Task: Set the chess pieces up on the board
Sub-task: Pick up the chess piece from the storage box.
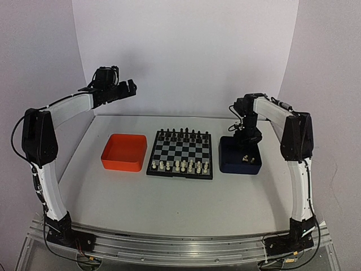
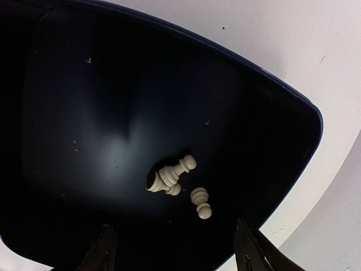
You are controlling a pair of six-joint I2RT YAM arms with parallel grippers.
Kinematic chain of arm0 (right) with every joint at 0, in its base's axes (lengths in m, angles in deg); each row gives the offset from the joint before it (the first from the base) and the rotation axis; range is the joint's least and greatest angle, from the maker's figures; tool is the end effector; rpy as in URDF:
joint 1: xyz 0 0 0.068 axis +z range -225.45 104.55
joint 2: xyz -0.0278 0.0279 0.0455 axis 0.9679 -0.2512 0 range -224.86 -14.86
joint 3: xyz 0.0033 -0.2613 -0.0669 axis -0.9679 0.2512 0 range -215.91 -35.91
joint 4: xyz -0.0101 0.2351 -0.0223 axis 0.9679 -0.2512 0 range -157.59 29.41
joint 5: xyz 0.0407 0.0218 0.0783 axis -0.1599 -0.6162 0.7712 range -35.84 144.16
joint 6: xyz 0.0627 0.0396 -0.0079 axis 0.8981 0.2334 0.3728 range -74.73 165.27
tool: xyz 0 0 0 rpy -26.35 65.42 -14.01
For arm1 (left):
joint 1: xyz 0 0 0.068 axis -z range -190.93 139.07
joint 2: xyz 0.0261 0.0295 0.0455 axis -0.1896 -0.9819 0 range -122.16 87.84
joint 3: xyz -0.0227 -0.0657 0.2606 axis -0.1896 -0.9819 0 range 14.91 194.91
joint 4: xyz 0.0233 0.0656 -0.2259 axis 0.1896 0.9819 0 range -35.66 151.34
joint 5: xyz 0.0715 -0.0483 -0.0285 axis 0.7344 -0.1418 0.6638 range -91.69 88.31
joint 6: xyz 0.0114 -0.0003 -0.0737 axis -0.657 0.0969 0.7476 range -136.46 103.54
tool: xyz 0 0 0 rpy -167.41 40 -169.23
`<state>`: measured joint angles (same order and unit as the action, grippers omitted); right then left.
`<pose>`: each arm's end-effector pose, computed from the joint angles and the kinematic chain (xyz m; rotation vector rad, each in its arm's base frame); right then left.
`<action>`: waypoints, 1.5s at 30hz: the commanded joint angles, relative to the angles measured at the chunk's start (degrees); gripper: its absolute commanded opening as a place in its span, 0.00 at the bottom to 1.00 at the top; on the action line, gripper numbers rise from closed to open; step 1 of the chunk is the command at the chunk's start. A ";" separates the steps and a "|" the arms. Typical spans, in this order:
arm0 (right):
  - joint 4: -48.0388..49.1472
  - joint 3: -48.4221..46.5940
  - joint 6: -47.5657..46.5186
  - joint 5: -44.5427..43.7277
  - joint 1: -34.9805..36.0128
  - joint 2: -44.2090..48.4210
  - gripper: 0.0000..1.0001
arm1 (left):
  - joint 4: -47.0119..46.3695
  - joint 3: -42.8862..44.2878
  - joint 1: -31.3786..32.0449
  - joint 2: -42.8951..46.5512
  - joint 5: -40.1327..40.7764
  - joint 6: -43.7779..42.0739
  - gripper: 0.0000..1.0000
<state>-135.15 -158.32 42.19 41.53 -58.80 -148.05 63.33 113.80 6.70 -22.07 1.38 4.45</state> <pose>0.4205 0.1115 0.1872 -0.5037 2.9764 -0.3172 0.4419 -0.1368 0.3292 -0.0919 1.9379 -0.3991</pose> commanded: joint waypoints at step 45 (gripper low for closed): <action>-16.73 2.89 -9.01 -5.87 -0.33 -4.88 0.35 | -2.67 -0.83 0.04 1.26 -2.90 0.71 1.00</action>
<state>-136.79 -155.63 33.28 36.91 -59.48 -151.82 62.63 112.90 6.70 -22.18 -0.69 5.08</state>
